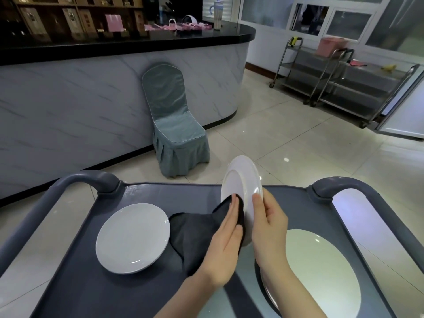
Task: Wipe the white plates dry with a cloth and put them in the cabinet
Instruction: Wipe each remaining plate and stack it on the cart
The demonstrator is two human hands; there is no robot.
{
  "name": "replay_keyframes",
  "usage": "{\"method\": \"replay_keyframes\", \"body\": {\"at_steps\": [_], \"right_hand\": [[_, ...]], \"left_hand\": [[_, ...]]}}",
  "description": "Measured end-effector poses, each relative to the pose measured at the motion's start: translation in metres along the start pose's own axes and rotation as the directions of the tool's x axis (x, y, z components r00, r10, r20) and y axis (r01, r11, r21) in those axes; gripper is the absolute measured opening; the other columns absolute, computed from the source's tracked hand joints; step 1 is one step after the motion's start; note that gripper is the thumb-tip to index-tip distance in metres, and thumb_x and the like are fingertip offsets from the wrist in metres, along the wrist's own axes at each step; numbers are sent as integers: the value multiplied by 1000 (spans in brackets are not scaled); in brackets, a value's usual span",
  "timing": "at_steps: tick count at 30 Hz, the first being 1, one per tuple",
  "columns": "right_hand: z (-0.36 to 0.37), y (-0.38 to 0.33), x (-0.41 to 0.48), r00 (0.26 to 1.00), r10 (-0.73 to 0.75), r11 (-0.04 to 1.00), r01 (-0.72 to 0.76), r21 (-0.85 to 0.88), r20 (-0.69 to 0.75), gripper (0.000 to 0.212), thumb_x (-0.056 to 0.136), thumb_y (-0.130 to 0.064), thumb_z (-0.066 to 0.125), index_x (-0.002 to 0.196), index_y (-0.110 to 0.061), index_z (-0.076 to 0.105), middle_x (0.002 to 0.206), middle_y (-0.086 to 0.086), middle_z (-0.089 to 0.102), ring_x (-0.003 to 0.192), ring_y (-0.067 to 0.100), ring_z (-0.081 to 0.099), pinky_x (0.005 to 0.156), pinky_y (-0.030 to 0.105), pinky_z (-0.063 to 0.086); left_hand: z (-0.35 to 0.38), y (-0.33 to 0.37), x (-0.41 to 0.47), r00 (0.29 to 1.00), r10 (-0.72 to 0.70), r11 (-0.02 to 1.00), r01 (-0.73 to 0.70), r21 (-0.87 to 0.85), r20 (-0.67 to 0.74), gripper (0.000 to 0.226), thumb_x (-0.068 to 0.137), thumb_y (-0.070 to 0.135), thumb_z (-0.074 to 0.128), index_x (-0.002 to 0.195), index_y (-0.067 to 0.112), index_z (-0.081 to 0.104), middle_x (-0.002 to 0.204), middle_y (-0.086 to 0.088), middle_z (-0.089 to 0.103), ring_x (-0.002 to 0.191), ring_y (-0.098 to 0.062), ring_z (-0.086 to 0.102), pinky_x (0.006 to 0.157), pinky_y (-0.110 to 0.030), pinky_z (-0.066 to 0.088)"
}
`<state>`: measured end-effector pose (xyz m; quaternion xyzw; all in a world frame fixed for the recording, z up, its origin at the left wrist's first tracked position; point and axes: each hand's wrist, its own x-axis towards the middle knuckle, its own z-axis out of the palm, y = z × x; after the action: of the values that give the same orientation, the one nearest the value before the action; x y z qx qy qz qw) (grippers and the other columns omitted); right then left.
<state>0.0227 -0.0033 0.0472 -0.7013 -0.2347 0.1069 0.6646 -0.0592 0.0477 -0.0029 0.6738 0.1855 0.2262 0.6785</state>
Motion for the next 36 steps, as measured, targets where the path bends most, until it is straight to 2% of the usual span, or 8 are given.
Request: {"method": "replay_keyframes", "body": {"at_steps": [8,12,16,20,25,30,32,36], "right_hand": [[-1,13,-34,994,-86,991,92,-94,64,22,101,-32,49,110,-40,67,96,-25,71,89,-5,65,72,6,45],[-6,14,-30,945,-275,902,317,-292,176,31,98,-41,41,121,-42,61,87,-29,67,80,-11,61,68,-1,40],[-11,24,-33,769,-463,688,625,-369,441,36,98,-19,55,132,-16,63,107,-14,69,93,-17,58,87,4,44],[-4,44,-41,529,-516,466,833,-298,674,59,76,8,78,132,-4,62,131,7,67,123,17,62,97,34,53],[16,51,-40,387,-379,437,875,-206,840,41,89,-12,72,129,-16,67,131,-5,67,127,16,59,103,41,50],[36,71,-29,686,-20,723,512,-463,727,49,101,-47,47,148,-32,45,159,-17,27,148,-1,16,123,27,12],[44,79,-24,842,91,792,263,-551,531,58,99,-42,56,152,-29,38,156,-11,29,145,7,25,117,25,22],[74,94,-24,841,306,878,-68,-475,445,35,91,-21,69,125,-24,64,124,3,58,97,4,60,76,6,44]], "left_hand": [[-22,-6,20,987,-151,988,152,0,-46,54,108,29,28,155,46,6,155,34,17,127,31,23,96,6,26],[-43,-16,16,937,-345,937,347,-36,57,42,108,40,29,138,23,53,147,8,51,133,-2,47,113,-25,36],[-77,3,11,892,-404,900,347,-266,-202,48,106,45,30,123,16,65,126,-6,67,118,-20,63,102,-43,50],[-112,11,-4,878,-413,844,271,-462,-239,42,100,51,46,122,20,65,111,-11,73,100,-30,72,72,-41,59],[-134,-12,-28,787,-431,868,228,-441,-441,35,91,2,58,119,23,60,108,-14,72,82,-24,74,58,-35,57],[-161,-31,-55,705,-406,889,158,-429,-582,46,90,-5,53,119,30,60,108,-6,68,89,-29,68,57,-36,57],[-174,-39,-67,690,-412,883,143,-446,-595,47,88,-3,54,119,31,61,110,-3,68,96,-32,66,61,-39,58],[-193,-54,-83,668,-426,880,149,-451,-610,49,82,2,60,120,33,60,117,-6,65,103,-37,63,62,-42,58]]}}
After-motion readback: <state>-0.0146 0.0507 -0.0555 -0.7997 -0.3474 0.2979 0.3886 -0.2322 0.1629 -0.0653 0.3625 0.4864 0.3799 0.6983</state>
